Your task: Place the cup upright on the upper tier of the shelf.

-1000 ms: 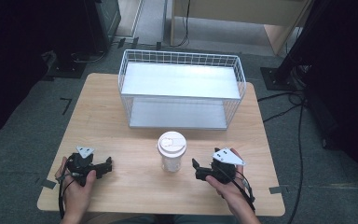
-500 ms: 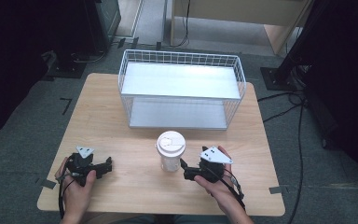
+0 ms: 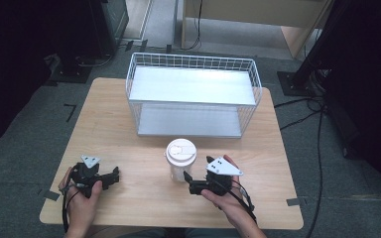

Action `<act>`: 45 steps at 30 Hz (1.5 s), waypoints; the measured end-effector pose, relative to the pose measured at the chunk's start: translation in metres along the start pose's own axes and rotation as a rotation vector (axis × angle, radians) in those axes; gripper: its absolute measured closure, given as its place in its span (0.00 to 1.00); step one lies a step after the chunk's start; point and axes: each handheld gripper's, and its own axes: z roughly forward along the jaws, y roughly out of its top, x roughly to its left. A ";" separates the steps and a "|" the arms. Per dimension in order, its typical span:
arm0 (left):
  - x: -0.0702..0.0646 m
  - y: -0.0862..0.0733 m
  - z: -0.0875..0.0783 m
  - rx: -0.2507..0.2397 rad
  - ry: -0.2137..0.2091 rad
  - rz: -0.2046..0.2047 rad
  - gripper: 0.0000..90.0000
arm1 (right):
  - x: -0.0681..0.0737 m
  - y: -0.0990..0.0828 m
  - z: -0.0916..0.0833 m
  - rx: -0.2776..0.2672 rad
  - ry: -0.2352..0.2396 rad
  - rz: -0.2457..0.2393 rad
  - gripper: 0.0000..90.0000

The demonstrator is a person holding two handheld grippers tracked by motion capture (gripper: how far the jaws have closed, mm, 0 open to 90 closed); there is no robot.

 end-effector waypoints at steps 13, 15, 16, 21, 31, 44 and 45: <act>0.000 0.000 0.000 0.000 0.000 0.000 0.00 | 0.014 0.008 0.018 -0.052 0.013 0.018 0.02; 0.000 0.000 0.000 0.000 0.000 0.000 0.00 | 0.016 0.009 0.021 -0.067 0.008 0.020 0.01; 0.000 0.000 0.000 0.000 0.000 0.000 0.00 | 0.018 0.010 0.023 -0.074 -0.004 0.022 0.00; 0.000 0.000 0.000 0.000 0.000 0.000 0.00 | 0.024 0.010 0.032 -0.138 -0.068 0.030 0.00; 0.000 0.000 0.000 0.000 -0.011 0.011 0.00 | 0.027 0.011 0.049 -0.192 -0.116 0.035 0.00; 0.000 0.000 0.000 0.000 -0.011 0.012 0.00 | 0.031 0.013 0.051 -0.239 -0.171 0.020 0.18; 0.000 0.000 0.000 0.000 -0.012 0.013 0.00 | 0.031 0.013 0.050 -0.237 -0.177 0.018 0.18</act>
